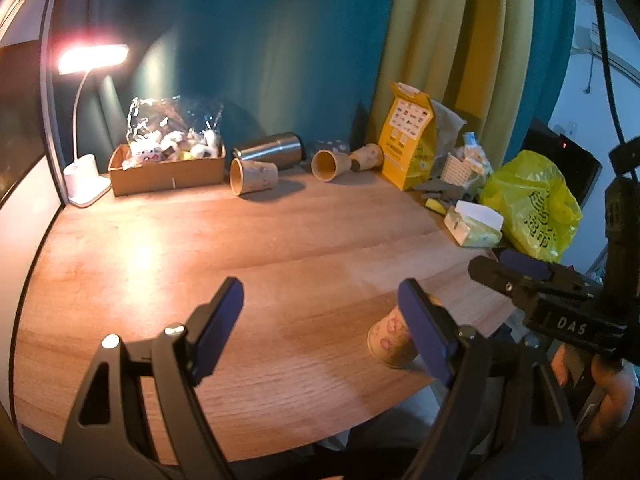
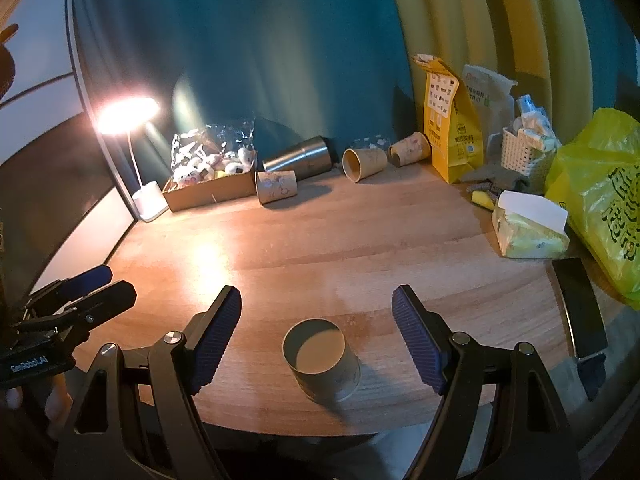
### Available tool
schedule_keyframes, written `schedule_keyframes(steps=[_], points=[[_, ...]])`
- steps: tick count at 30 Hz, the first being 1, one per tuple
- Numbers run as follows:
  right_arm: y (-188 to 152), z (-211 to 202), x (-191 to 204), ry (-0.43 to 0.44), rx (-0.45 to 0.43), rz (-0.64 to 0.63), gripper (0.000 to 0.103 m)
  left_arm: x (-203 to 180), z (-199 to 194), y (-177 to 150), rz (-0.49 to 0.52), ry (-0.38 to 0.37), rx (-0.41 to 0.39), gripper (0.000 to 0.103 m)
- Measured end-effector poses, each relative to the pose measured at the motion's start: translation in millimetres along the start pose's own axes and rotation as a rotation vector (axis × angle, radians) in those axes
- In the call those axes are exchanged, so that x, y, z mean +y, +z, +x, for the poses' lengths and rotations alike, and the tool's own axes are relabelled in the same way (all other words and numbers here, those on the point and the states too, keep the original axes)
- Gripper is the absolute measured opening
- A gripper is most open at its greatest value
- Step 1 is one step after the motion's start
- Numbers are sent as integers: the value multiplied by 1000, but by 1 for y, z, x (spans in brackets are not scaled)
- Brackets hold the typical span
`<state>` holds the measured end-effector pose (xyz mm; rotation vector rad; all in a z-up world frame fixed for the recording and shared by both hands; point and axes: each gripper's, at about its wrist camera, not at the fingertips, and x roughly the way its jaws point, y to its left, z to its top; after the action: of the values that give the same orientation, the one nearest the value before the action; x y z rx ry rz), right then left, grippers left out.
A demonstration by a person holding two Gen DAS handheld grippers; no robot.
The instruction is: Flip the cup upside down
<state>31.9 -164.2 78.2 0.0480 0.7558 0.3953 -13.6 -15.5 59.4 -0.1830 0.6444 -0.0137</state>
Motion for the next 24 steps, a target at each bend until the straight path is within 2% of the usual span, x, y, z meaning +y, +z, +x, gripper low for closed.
schedule_keyframes(steps=[24], points=[[-1, 5, 5, 6, 11, -6, 81, 7, -5, -3, -27, 9, -12, 81]])
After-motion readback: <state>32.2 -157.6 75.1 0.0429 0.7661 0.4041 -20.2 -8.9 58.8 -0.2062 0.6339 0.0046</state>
